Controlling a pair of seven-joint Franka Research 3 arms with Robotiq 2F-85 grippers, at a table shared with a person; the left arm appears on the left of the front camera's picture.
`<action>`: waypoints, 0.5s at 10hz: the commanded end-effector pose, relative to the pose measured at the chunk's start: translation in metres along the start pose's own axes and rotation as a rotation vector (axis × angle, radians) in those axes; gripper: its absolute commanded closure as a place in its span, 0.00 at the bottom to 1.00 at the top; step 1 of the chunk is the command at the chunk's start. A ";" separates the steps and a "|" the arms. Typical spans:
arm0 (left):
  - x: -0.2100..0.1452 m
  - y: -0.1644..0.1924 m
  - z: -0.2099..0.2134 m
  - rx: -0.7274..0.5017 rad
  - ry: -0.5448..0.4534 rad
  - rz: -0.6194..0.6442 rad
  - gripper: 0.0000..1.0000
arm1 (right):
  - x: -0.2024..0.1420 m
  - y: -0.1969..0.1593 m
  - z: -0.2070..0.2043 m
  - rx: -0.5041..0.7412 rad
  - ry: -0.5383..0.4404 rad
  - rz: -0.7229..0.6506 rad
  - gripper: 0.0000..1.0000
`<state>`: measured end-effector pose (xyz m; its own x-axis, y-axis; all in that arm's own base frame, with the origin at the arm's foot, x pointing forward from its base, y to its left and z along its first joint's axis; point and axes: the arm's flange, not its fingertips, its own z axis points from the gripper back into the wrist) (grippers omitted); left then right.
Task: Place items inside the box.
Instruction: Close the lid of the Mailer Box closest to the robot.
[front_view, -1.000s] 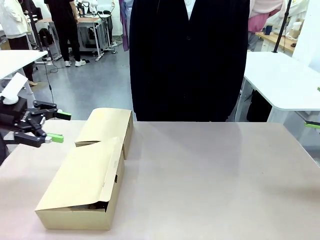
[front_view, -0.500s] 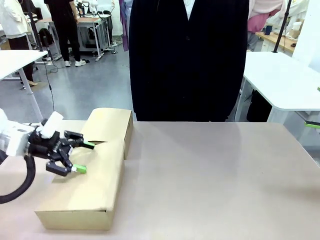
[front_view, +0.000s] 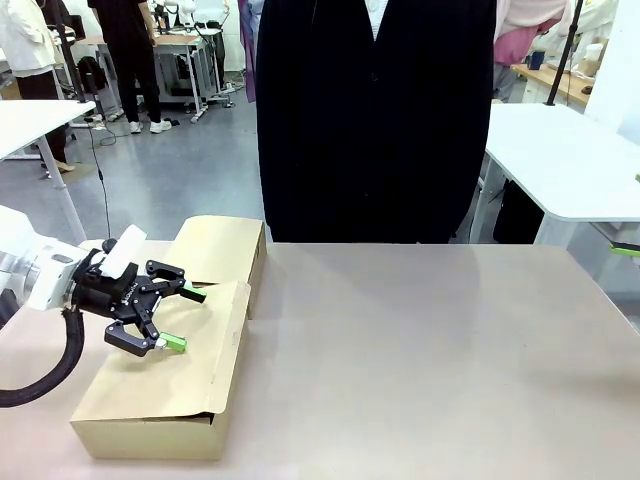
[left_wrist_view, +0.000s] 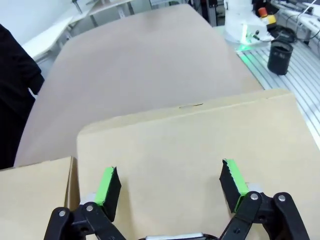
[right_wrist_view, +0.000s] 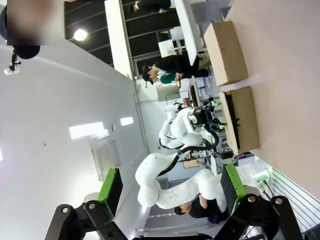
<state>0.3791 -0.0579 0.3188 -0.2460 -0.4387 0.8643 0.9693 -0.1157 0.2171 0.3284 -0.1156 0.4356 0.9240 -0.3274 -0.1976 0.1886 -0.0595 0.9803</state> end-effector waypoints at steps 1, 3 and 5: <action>0.007 -0.154 -0.021 0.035 0.011 -0.033 0.00 | -0.002 0.005 0.000 0.010 0.001 -0.018 0.00; 0.028 -0.143 -0.005 0.064 0.016 0.063 0.00 | -0.002 0.005 0.000 0.010 0.001 -0.018 0.00; 0.075 -0.119 0.036 0.214 -0.001 0.362 0.00 | -0.002 0.005 0.000 0.010 0.001 -0.018 0.00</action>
<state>0.3865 -0.0363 0.3458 -0.0600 -0.4515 0.8903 0.9942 0.0524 0.0936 0.3284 -0.1156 0.4357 0.9240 -0.3275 -0.1975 0.1884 -0.0596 0.9803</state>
